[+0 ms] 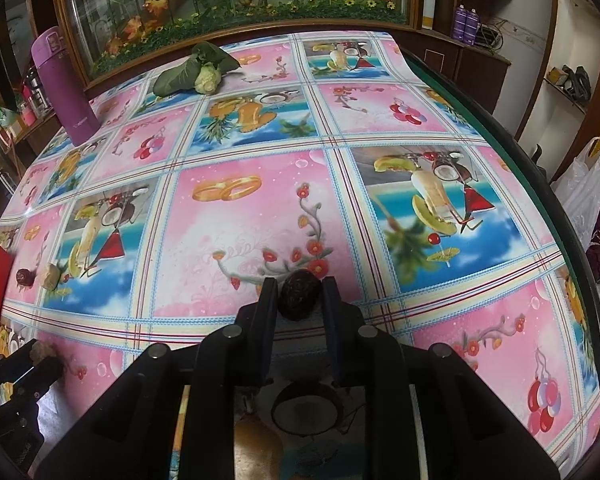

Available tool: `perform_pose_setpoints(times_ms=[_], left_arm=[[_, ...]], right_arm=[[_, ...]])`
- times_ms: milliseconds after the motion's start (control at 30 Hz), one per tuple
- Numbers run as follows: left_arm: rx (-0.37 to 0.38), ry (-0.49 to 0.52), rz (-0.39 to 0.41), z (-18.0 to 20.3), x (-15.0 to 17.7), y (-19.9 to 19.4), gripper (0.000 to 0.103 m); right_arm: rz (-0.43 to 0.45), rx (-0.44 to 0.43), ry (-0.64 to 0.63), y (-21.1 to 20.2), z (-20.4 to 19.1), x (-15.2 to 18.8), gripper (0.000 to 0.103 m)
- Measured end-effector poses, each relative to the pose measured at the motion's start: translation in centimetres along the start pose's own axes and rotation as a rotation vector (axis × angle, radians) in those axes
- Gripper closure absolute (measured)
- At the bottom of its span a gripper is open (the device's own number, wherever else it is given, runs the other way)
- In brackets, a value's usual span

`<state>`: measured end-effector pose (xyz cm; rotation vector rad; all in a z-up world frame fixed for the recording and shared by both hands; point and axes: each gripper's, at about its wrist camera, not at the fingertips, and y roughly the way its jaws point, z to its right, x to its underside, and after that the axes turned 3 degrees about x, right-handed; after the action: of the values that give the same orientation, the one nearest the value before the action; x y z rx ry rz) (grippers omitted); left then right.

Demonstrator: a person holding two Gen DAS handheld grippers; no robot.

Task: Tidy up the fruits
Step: 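Grasp a red date with the right tool while the left tool grasps a beige cake, then carry the date into the red-rimmed tray and release while the left tool releases its cake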

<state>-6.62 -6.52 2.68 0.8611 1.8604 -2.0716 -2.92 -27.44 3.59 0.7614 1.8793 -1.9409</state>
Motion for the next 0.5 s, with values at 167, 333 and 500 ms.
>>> perform_pose_setpoints(times_ms=[167,333,500], left_arm=[[-0.017,-0.007,-0.001,0.0,0.0,-0.1,0.079],[-0.023,-0.022,0.025,-0.1,-0.1,-1.4,0.079],[-0.033,-0.047,0.081,-0.6,-0.3,-3.6,0.079]], right_arm=[[-0.006,-0.022,0.009,-0.2,-0.1,0.0,0.080],[0.032,-0.049,0.025,-1.4,0.0,-0.1,0.080],[0.103,-0.109,0.010,-2.9,-0.6,-0.2,0.080]])
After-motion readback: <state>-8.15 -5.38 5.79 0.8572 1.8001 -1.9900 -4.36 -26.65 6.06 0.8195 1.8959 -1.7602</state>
